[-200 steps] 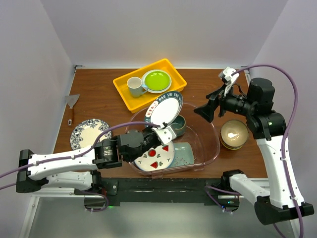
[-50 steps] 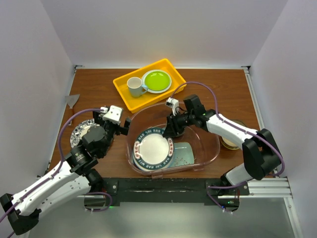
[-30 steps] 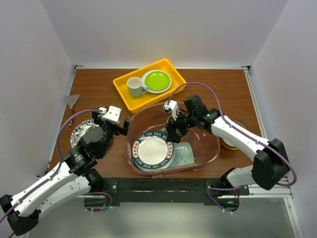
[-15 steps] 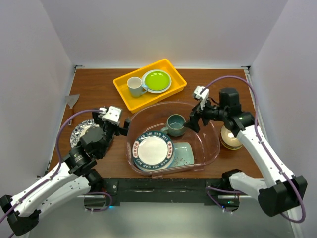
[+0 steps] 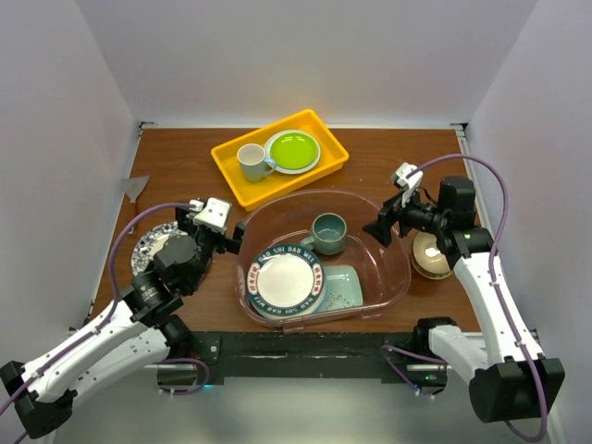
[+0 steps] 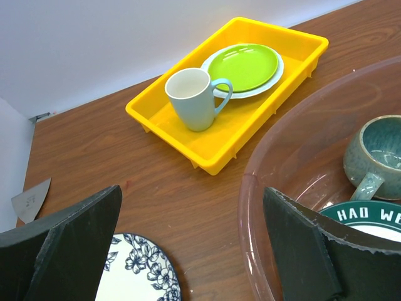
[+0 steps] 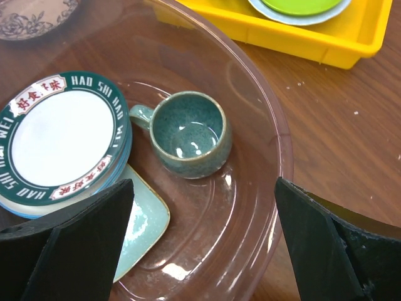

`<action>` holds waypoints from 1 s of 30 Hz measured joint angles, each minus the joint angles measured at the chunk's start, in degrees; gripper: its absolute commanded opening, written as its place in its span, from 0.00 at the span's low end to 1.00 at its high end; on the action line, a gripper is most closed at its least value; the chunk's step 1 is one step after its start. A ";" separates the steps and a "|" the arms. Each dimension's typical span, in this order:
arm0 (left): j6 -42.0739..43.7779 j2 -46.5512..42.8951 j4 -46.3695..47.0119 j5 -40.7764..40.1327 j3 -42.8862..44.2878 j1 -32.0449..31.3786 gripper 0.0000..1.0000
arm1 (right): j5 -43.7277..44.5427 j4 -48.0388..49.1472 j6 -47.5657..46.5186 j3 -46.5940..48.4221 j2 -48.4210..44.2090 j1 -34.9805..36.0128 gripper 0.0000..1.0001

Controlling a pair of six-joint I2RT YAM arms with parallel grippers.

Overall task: Place the mixed dishes into the plastic bin
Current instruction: Place the plate in the plastic bin, then pick up the plate at the center of the board.

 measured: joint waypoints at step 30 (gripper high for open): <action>0.00 1.68 -0.07 0.17 0.00 0.37 1.00 | -0.74 0.85 -0.15 -0.85 -1.20 -1.09 0.99</action>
